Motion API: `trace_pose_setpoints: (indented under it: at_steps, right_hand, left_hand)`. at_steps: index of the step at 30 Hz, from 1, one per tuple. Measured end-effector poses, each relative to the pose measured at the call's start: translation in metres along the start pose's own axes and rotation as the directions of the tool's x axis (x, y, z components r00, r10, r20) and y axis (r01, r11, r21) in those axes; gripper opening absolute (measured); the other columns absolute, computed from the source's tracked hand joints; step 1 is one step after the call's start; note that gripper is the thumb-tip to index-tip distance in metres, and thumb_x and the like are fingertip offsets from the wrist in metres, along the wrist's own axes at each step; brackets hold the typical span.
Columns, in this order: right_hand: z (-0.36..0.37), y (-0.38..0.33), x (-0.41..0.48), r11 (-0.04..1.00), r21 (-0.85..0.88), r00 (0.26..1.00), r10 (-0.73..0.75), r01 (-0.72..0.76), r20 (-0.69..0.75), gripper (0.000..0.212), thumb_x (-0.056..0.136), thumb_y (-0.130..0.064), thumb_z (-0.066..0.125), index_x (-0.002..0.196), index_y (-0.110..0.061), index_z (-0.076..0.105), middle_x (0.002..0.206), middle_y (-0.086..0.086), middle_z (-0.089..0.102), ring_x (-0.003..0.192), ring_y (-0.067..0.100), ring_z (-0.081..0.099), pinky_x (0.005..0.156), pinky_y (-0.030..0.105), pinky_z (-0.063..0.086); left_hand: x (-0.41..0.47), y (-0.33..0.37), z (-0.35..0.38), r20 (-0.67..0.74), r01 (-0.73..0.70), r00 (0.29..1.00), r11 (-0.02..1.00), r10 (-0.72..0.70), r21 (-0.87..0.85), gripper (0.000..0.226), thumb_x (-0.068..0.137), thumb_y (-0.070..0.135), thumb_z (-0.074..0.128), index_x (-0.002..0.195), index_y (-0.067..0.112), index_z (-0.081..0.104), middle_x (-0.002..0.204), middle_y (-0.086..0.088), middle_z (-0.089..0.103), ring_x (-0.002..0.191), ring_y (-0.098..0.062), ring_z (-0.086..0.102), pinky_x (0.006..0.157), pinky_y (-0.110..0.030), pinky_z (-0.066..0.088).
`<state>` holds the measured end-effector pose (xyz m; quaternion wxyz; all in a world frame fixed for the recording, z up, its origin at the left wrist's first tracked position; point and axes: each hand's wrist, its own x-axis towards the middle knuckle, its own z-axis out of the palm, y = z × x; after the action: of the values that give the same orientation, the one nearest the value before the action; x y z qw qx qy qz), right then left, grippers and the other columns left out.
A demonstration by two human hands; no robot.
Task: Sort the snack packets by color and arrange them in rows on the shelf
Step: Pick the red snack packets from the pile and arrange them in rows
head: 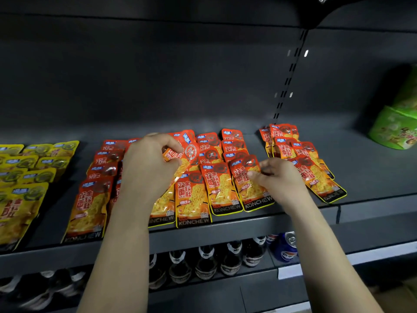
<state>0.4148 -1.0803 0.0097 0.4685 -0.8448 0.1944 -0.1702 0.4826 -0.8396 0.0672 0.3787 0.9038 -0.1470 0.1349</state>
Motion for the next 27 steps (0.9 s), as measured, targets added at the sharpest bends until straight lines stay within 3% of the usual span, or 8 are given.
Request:
trace_pose_setpoints:
  at_steps: [4, 10, 16, 21, 25, 27]
  right_hand:
    - [0.0008, 0.0026, 0.0002, 0.998, -0.063, 1.0, 0.013, -0.014, -0.011, 0.032, 0.079, -0.031, 0.079, 0.098, -0.008, 0.065, 0.097, 0.006, 0.071, 0.09, 0.021, 0.067, 0.079, 0.036, 0.055]
    - [0.0015, 0.0051, 0.0017, 0.994, -0.107, 0.999, 0.032, -0.035, -0.03, 0.033, 0.077, -0.035, 0.08, 0.094, -0.01, 0.066, 0.09, 0.003, 0.072, 0.082, 0.019, 0.068, 0.071, 0.03, 0.053]
    - [0.0001, 0.0021, 0.0006, 0.999, -0.018, 0.999, 0.036, -0.037, -0.028, 0.025, 0.08, -0.028, 0.078, 0.092, -0.009, 0.067, 0.091, 0.003, 0.071, 0.087, 0.017, 0.067, 0.074, 0.03, 0.053]
    - [-0.0001, 0.0017, 0.0001, 0.998, -0.052, 0.999, 0.038, -0.04, -0.033, 0.019, 0.079, -0.028, 0.079, 0.084, -0.014, 0.067, 0.087, 0.003, 0.071, 0.085, 0.018, 0.068, 0.078, 0.034, 0.055]
    - [0.0002, 0.0003, 0.0, 0.995, -0.086, 0.998, 0.042, -0.047, -0.052, 0.024, 0.079, -0.031, 0.079, 0.088, -0.011, 0.069, 0.088, 0.001, 0.07, 0.076, 0.014, 0.067, 0.056, 0.016, 0.046]
    - [0.0002, -0.0009, -0.0001, 0.993, -0.108, 0.998, 0.039, -0.044, -0.047, 0.026, 0.08, -0.032, 0.078, 0.09, -0.01, 0.07, 0.086, 0.001, 0.07, 0.071, 0.01, 0.066, 0.052, 0.013, 0.042]
  left_hand:
    - [-0.0018, -0.0011, -0.0018, -0.001, -0.001, 1.0, 1.0, 0.001, -0.007, 0.017, 0.079, 0.014, 0.077, 0.09, 0.025, 0.07, 0.115, 0.003, 0.065, 0.104, -0.016, 0.062, 0.078, -0.023, 0.042]
    - [-0.0036, 0.0012, 0.0019, 0.025, 0.002, 1.0, 1.0, -0.001, -0.021, 0.017, 0.079, 0.014, 0.078, 0.091, 0.023, 0.071, 0.116, 0.002, 0.065, 0.107, -0.019, 0.061, 0.075, -0.021, 0.043]
    - [-0.0059, 0.0019, 0.0042, 0.017, 0.003, 1.0, 1.0, -0.002, -0.028, 0.017, 0.078, 0.015, 0.078, 0.091, 0.024, 0.071, 0.114, 0.004, 0.066, 0.106, -0.017, 0.062, 0.081, -0.024, 0.046]
    - [-0.007, 0.0029, 0.0058, 0.02, 0.008, 1.0, 0.999, -0.007, -0.039, 0.017, 0.078, 0.014, 0.078, 0.09, 0.025, 0.071, 0.104, 0.01, 0.065, 0.097, -0.009, 0.059, 0.081, -0.024, 0.043]
    - [-0.007, 0.0027, 0.0075, 0.02, 0.001, 1.0, 0.999, 0.0, -0.039, 0.019, 0.077, 0.014, 0.078, 0.087, 0.028, 0.07, 0.095, 0.015, 0.06, 0.088, -0.005, 0.055, 0.078, -0.023, 0.04]
    - [-0.0069, 0.0025, 0.0076, 0.017, 0.0, 1.0, 0.999, 0.001, -0.044, 0.019, 0.077, 0.015, 0.079, 0.087, 0.028, 0.07, 0.094, 0.017, 0.059, 0.087, -0.005, 0.054, 0.078, -0.023, 0.039]
